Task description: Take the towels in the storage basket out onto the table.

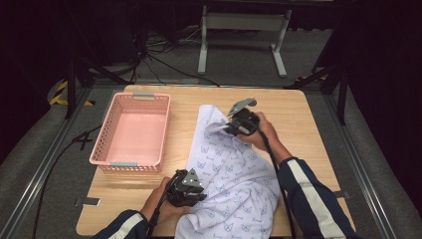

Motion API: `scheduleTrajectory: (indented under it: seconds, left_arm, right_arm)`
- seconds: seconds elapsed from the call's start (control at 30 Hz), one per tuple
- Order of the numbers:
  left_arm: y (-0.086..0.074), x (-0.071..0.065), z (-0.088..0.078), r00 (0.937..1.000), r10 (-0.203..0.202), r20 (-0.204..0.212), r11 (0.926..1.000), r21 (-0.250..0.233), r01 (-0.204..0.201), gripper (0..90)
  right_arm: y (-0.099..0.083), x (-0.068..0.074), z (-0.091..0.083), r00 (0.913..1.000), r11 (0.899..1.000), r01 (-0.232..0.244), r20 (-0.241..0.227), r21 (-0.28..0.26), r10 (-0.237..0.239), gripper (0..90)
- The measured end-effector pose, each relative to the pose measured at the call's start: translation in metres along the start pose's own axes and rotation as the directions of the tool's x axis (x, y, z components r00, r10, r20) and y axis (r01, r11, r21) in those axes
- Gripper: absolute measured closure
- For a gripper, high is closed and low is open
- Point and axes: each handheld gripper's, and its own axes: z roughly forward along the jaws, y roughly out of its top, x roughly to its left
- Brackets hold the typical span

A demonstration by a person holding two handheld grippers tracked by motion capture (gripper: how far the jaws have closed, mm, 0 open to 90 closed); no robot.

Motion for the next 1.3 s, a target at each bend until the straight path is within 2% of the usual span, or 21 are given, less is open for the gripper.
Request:
scheduleTrajectory:
  seconds: [0.03,0.13,0.23,0.33,0.43,0.47,0.5,0.57,0.6,0.63,0.67,0.77,0.83,0.9,0.93,0.97,1.0,1.03,1.17,1.23,1.3]
  left_arm:
    - [0.000,-0.001,0.001,0.9999,-0.011,-0.004,0.9999,-0.013,0.011,72.0]
    - [0.000,-0.001,0.001,1.0000,-0.004,-0.004,1.0000,-0.008,0.004,71.8]
    - [0.000,-0.002,0.001,0.9999,-0.014,0.001,0.9997,-0.018,0.014,71.5]
    - [0.000,-0.001,0.000,0.9999,-0.010,0.013,1.0000,-0.001,0.010,71.1]
    - [0.000,-0.002,0.000,0.9998,-0.009,0.017,1.0000,0.002,0.009,71.1]
    - [0.000,-0.002,-0.001,0.9997,-0.008,0.022,0.9999,0.010,0.008,70.8]
    - [0.000,-0.003,-0.001,0.9997,-0.015,0.021,0.9999,0.008,0.015,70.6]
    - [-0.001,-0.004,-0.001,0.9999,-0.008,0.008,1.0000,0.005,0.008,70.0]
    - [-0.002,-0.005,-0.001,1.0000,-0.003,0.003,1.0000,-0.004,0.003,69.8]
    - [-0.003,-0.005,-0.001,1.0000,-0.001,0.005,0.9999,-0.014,0.001,69.9]
    - [-0.004,-0.005,-0.001,1.0000,-0.006,0.006,0.9999,-0.011,0.006,69.9]
    - [-0.003,-0.004,-0.001,1.0000,-0.003,0.006,0.9999,-0.011,0.003,69.8]
    - [-0.003,-0.005,-0.001,1.0000,0.001,0.000,1.0000,-0.008,-0.001,68.2]
    - [-0.002,-0.004,-0.002,0.9999,0.001,-0.012,1.0000,-0.006,-0.001,64.8]
    - [-0.002,-0.004,-0.002,0.9999,0.001,-0.012,1.0000,-0.006,-0.001,62.6]
    - [0.001,-0.003,-0.002,0.9989,-0.011,-0.045,0.9997,-0.021,0.010,57.8]
    - [0.001,-0.003,-0.002,0.9989,-0.011,-0.045,0.9997,-0.021,0.010,57.1]
    - [0.004,0.000,0.000,0.9985,-0.009,-0.054,0.9994,-0.035,0.008,57.1]
    - [0.020,0.007,0.003,0.9947,-0.021,-0.100,0.9970,-0.077,0.013,52.7]
    - [0.025,0.011,0.004,0.9933,-0.053,-0.102,0.9942,-0.099,0.043,52.2]
    - [0.030,0.017,0.010,0.9922,-0.060,-0.109,0.9921,-0.116,0.048,52.0]
  right_arm:
    - [0.000,0.000,0.000,1.0000,1.000,0.000,0.000,0.000,0.000,76.3]
    - [0.016,0.031,0.015,0.9963,0.998,0.054,-0.067,0.020,-0.053,74.4]
    - [0.026,0.054,0.026,0.9857,0.998,0.069,-0.155,0.011,-0.066,57.8]
    - [0.026,0.055,0.012,0.9801,0.997,0.048,-0.190,-0.055,-0.057,50.0]
    - [0.020,0.035,-0.010,0.9934,0.994,0.004,-0.114,-0.107,-0.016,49.7]
    - [0.016,0.026,-0.016,0.9981,0.994,-0.017,-0.061,-0.106,0.010,50.4]
    - [0.011,0.014,-0.020,0.9986,0.994,-0.047,-0.028,-0.096,0.045,51.0]
    - [0.004,0.007,-0.018,0.9991,0.998,-0.042,-0.010,-0.049,0.042,51.7]
    - [0.001,0.008,-0.015,0.9990,0.999,-0.035,-0.029,-0.035,0.034,52.0]
    - [-0.001,0.012,-0.011,0.9962,0.999,-0.021,-0.085,-0.035,0.018,53.7]
    - [-0.003,0.019,-0.006,0.9886,0.999,-0.014,-0.150,-0.029,0.009,52.0]
    - [-0.004,0.040,0.003,0.9697,0.999,0.045,-0.239,-0.026,-0.050,47.0]
    - [-0.004,0.050,0.008,0.9610,0.997,0.074,-0.267,-0.007,-0.073,44.9]
    - [-0.004,0.054,0.013,0.9641,0.996,0.089,-0.253,0.016,-0.082,43.7]
    - [-0.006,0.054,0.013,0.9599,0.996,0.087,-0.269,0.018,-0.078,48.2]
    - [-0.008,0.054,0.014,0.9686,0.995,0.090,-0.236,0.035,-0.079,49.3]
    - [-0.008,0.054,0.014,0.9686,0.995,0.090,-0.236,0.035,-0.079,49.3]
    - [-0.009,0.053,0.017,0.9754,0.994,0.100,-0.202,0.050,-0.088,50.6]
    - [-0.018,0.043,0.027,0.9828,0.996,0.058,-0.179,0.068,-0.045,61.2]
    - [-0.020,0.040,0.026,0.9865,0.998,0.054,-0.157,0.037,-0.048,81.2]
    - [-0.021,0.037,0.020,0.9872,0.999,0.053,-0.151,-0.001,-0.053,87.1]
